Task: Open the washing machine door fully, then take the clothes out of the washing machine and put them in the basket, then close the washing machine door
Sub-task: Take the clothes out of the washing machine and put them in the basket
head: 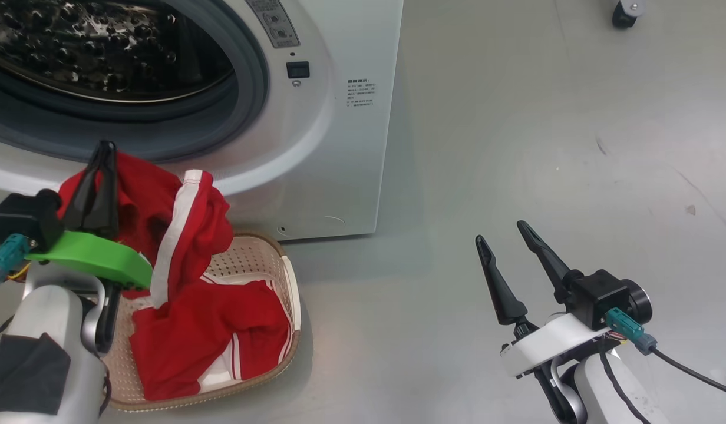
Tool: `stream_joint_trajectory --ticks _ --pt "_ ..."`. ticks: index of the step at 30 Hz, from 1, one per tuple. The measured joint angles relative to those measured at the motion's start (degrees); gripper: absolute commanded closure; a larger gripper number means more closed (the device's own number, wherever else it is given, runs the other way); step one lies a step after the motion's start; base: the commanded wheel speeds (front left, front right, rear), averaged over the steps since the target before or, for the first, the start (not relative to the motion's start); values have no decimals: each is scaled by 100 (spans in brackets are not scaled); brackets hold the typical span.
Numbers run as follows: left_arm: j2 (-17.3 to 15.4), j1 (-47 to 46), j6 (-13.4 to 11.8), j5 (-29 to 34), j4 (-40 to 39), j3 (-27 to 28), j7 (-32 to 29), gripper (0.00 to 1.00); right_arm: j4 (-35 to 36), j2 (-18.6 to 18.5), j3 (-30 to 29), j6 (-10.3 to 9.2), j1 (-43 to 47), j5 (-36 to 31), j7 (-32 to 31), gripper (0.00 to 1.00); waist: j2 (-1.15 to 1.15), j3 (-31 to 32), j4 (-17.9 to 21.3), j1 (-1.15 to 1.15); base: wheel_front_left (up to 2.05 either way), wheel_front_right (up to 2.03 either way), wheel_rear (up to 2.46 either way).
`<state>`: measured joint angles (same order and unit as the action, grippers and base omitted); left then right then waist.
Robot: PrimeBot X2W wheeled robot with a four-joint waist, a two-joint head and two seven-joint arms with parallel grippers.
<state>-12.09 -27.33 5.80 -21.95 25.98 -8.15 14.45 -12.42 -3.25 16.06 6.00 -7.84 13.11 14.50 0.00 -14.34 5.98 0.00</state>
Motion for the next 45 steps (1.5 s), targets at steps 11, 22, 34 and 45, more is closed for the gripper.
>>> stream_joint_trajectory --ticks 11,22,34,45 --pt "-119 73 -5 372 275 -377 -220 100 96 2 27 24 -76 -3 0 0 0 -429 114 0 0 0 0" --pt "-208 204 -130 575 745 -558 -567 100 155 5 51 42 -291 -8 0 0 0 -887 269 0 0 0 0" --pt "-183 -19 -126 711 1221 -731 -735 100 189 11 93 43 -474 -8 0 0 0 -1285 473 0 0 0 0" --pt "-215 -163 -196 557 1857 -446 -781 100 220 19 93 43 -575 -26 1 0 0 -1586 619 0 0 0 0"
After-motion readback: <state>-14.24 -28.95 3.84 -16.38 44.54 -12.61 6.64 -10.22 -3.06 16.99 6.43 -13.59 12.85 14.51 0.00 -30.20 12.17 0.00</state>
